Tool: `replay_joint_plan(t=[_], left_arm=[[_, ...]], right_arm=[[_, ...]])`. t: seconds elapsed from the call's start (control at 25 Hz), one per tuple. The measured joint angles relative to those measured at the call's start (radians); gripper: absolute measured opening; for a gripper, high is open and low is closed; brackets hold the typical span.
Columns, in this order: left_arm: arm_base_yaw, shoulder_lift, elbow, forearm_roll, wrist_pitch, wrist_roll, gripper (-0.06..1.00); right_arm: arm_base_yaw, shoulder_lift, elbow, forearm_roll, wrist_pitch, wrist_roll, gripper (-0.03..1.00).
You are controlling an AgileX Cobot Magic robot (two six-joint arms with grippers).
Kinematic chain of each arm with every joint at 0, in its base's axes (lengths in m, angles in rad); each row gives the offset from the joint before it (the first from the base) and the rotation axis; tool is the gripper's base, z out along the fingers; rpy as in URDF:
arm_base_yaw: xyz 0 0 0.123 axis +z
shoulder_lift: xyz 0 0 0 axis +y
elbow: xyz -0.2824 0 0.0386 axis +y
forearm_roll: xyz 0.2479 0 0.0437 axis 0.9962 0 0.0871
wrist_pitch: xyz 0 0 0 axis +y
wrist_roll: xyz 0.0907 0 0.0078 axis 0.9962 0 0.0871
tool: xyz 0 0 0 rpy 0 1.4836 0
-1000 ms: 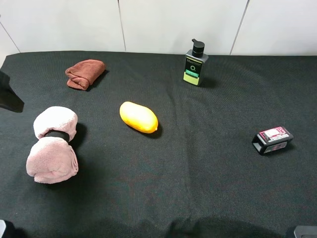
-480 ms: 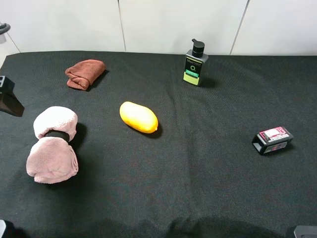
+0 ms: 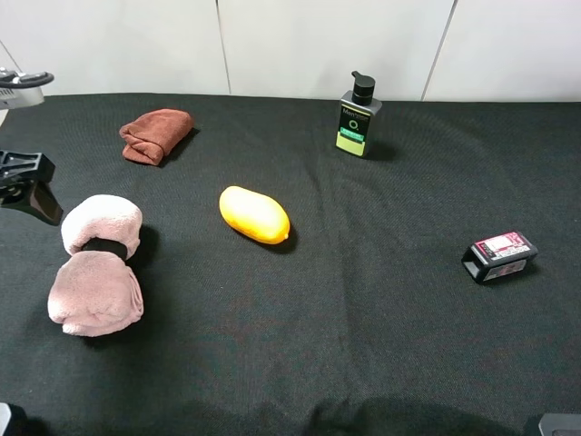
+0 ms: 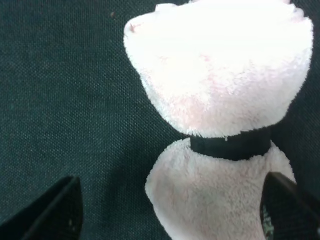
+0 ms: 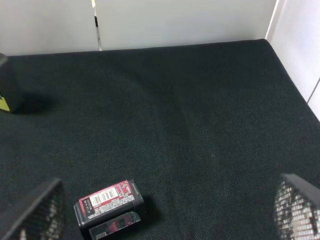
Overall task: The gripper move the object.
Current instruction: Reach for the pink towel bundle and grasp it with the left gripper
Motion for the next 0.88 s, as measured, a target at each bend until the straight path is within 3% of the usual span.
replay_joint_plan(t=[0.28, 0.88], left_arm=[[-0.023, 0.014, 0.0, -0.011, -0.035, -0.009, 0.76], [-0.202, 0.014, 0.0, 0.001, -0.052, -0.139, 0.76]], right_arm=[[0.0, 0.0, 0.0, 0.0, 0.0, 0.0, 0.63], [0.0, 0.0, 0.0, 0.0, 0.0, 0.0, 0.63]])
